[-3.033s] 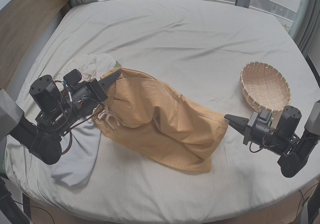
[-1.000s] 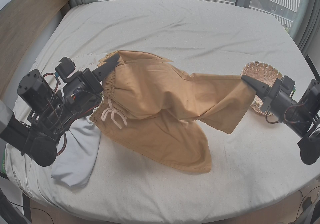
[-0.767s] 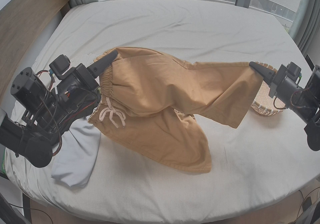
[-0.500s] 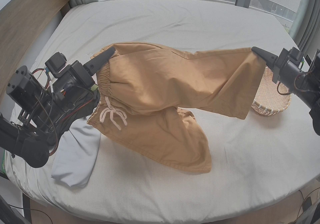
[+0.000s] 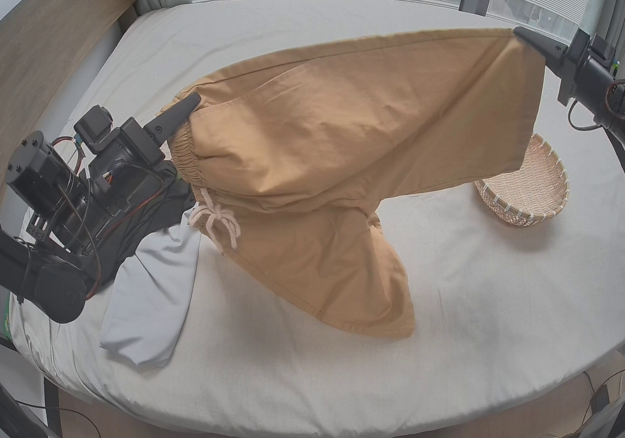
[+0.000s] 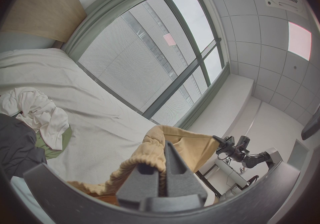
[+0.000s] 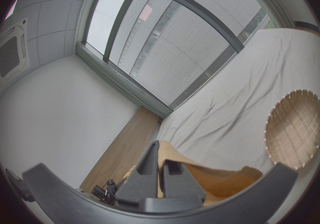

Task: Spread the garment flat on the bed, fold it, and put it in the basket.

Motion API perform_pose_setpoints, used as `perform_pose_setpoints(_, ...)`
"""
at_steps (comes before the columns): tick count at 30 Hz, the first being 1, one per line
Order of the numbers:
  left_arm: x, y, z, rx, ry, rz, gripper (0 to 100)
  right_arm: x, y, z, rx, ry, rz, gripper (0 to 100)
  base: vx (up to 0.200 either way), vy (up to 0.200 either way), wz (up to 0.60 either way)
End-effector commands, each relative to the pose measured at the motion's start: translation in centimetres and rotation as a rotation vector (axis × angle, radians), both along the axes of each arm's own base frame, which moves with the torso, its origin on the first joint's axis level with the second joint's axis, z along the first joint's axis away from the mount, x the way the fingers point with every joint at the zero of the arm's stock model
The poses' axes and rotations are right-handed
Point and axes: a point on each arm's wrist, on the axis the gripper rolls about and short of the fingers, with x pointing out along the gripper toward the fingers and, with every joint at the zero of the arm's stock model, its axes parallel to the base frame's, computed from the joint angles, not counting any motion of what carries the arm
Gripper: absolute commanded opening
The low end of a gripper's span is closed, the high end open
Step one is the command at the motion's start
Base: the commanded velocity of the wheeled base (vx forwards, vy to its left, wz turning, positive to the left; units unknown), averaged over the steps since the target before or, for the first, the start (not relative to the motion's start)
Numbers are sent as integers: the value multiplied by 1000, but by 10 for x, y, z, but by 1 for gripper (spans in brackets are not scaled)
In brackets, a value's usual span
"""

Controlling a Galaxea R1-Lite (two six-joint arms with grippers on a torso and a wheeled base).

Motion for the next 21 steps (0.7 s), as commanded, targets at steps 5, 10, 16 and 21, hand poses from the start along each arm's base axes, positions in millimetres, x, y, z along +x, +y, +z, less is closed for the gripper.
perform_pose_setpoints(5, -2, 15, -9, 9, 38, 56, 0, 17, 5, -51, -107, 110, -13, 0, 0, 0, 0)
perform_pose_setpoints(10, -10, 22, -3, 13, 51, 75, 0, 35, 9, -74, -124, 104, -12, 0, 0, 0, 0)
perform_pose_setpoints(16, -5, 23, -2, 22, 84, 84, 0, 55, 12, -90, -117, 70, -20, 0, 0, 0, 0)
perform_pose_setpoints(21, 14, 18, -11, 29, 85, 83, 0, 66, 14, -102, -119, 83, -18, 0, 0, 0, 0)
